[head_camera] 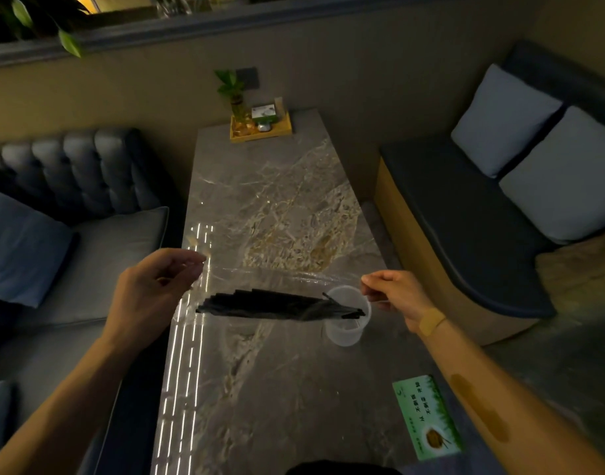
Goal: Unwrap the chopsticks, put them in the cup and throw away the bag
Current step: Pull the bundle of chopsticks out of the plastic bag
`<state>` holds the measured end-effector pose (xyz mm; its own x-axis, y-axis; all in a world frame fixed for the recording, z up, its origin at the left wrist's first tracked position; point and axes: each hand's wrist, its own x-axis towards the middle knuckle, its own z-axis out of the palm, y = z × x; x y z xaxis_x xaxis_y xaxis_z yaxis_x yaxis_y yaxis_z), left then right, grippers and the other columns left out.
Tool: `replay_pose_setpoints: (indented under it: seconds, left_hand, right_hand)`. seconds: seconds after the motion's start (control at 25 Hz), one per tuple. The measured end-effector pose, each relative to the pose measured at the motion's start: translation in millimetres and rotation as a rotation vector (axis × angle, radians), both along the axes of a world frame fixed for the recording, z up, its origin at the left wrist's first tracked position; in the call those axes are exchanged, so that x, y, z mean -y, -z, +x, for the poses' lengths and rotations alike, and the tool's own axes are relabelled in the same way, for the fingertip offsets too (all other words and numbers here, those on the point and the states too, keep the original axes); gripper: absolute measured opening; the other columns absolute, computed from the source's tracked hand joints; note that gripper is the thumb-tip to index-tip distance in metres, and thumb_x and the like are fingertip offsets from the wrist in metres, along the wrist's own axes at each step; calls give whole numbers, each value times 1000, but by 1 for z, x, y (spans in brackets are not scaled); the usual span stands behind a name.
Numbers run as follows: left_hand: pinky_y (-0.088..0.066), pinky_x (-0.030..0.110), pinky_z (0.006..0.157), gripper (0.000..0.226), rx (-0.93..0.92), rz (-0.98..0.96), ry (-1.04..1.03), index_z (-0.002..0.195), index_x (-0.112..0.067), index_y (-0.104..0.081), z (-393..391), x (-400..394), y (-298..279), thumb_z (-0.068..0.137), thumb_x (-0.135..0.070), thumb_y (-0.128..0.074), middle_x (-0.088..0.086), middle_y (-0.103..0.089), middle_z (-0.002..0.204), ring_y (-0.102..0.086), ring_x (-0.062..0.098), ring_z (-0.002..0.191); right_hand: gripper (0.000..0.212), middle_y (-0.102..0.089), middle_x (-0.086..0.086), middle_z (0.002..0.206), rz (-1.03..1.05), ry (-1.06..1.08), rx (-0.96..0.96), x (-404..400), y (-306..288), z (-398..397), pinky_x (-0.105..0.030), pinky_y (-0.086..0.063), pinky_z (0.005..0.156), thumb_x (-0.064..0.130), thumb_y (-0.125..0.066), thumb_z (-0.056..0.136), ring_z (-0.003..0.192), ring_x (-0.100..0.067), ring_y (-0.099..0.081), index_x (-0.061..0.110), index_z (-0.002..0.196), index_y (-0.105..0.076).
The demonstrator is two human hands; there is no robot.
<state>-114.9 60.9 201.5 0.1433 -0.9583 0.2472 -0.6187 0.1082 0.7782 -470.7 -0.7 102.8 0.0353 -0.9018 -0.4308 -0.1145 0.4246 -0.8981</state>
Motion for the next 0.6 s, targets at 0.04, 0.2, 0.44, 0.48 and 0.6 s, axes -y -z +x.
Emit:
replay_pose_setpoints:
  seconds: [0.04,0.2,0.44,0.48,0.6]
  left_hand:
    - [-46,3,64,28,12,-2,6,89,-42,-71,-3,4,-3,83,-14,-72,-21,-73,86,-65,-5,68]
    - [-51,17,67,29,75,-12,71,87,-46,-70,-15,21,-16,84,-17,-72,-18,-73,88,-63,-4,69]
    - [-55,31,69,30,177,-68,150,88,-47,-68,-29,41,-32,83,-17,-72,-13,-70,91,-65,5,72]
    - [-55,27,70,33,184,-76,165,88,-48,-68,-31,44,-34,84,-15,-72,-14,-70,91,-64,3,72]
    - [-47,8,66,37,229,-84,183,85,-52,-66,-40,51,-42,84,-15,-72,-17,-68,90,-61,-3,70]
  right_hand:
    - [14,-71,-3,76,8,8,6,0,2,-3,-31,-45,68,17,-63,91,71,-16,-62,11,81,-71]
    - [14,-71,-3,77,62,37,59,1,11,-10,-29,-46,64,18,-63,91,70,-15,-62,12,81,-71]
    - [11,-70,-5,78,108,77,101,5,23,-14,-28,-46,64,17,-64,90,69,-16,-62,12,84,-72]
    - [11,-71,-5,78,113,81,100,6,24,-15,-28,-46,64,17,-64,90,69,-16,-62,12,84,-72]
    - [11,-71,-4,77,119,89,105,7,26,-18,-29,-47,67,19,-65,90,70,-16,-63,15,82,-72]
